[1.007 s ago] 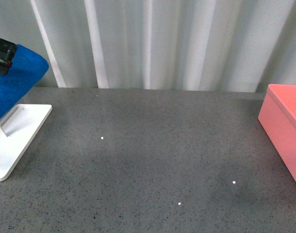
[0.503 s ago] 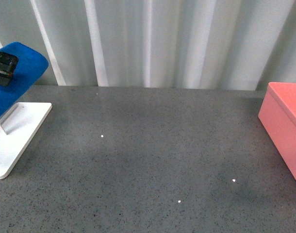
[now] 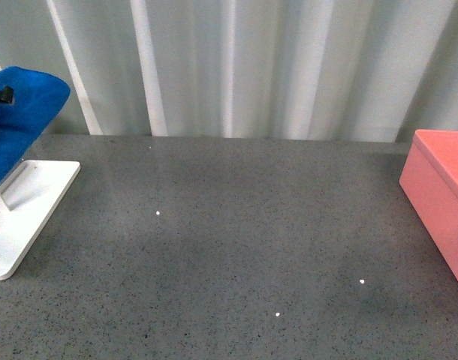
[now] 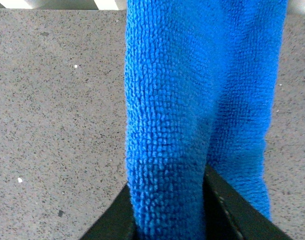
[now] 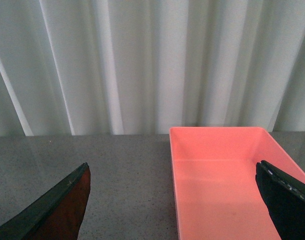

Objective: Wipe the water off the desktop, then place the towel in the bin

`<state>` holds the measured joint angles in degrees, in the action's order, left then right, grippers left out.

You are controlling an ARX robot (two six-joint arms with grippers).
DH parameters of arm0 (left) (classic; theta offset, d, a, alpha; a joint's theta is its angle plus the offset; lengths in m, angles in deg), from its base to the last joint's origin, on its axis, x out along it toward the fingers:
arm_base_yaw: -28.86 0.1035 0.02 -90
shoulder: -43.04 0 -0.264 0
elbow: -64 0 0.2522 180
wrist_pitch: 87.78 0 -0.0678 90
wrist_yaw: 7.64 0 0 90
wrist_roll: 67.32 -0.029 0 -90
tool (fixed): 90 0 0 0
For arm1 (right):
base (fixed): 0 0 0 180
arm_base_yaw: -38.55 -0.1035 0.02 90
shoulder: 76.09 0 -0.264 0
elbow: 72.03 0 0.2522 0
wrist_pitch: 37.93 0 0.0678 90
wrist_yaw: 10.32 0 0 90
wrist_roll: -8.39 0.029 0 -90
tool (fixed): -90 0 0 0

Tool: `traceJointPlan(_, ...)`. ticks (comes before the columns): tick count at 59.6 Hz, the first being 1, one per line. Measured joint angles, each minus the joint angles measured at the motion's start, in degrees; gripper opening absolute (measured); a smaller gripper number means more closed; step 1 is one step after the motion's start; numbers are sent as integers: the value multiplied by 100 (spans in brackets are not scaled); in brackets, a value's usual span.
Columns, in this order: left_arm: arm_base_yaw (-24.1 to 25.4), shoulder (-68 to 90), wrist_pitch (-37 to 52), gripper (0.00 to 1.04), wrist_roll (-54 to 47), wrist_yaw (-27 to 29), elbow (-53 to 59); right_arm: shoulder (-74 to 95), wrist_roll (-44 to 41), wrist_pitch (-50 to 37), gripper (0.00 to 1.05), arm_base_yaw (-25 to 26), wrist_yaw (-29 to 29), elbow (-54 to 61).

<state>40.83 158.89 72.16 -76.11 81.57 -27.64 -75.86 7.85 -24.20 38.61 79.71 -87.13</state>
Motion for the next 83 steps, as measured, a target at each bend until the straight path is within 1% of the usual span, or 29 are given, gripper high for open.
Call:
traceJointPlan(7, 2, -192, -2, 7, 352, -308, 87, 0, 0, 0, 98, 0, 2, 0)
traceJointPlan(9, -17, -254, 0, 5, 450, -396, 125, 0, 0, 0, 98, 0, 2, 0)
traceJointPlan(17, -186, -636, 76, 5, 656, -658, 339, 0, 0, 0, 98, 0, 2, 0)
traceJointPlan(25, -492, -1217, 109, 5, 850, -957, 463, 0, 0, 0, 98, 0, 2, 0)
traceJointPlan(42, -1456, -2507, 125, 5, 1316, -1882, 693, 0, 0, 0, 98, 0, 2, 0)
traceJointPlan(48, -1836, -2833, 446, 5, 1609, -2402, 817, 0, 0, 0, 98, 0, 2, 0)
traceJointPlan(52, -2004, -2905, 708, 5, 1829, -2643, 894, 0, 0, 0, 98, 0, 2, 0)
traceJointPlan(57, -2177, -2894, 1344, 5, 2302, -2992, 1049, 0, 0, 0, 98, 0, 2, 0)
traceJointPlan(62, -2343, -2833, 1941, 5, 2754, -3099, 1182, 0, 0, 0, 98, 0, 2, 0)
traceJointPlan(66, -2483, -2815, 2194, 5, 2920, -3075, 1266, 0, 0, 0, 98, 0, 2, 0)
traceJointPlan(72, -2719, -2811, 2214, 5, 2990, -2730, 1298, 0, 0, 0, 98, 0, 2, 0)
traceJointPlan(83, -2804, -2800, 2203, 5, 2988, -2675, 1307, 0, 0, 0, 98, 0, 0, 0)
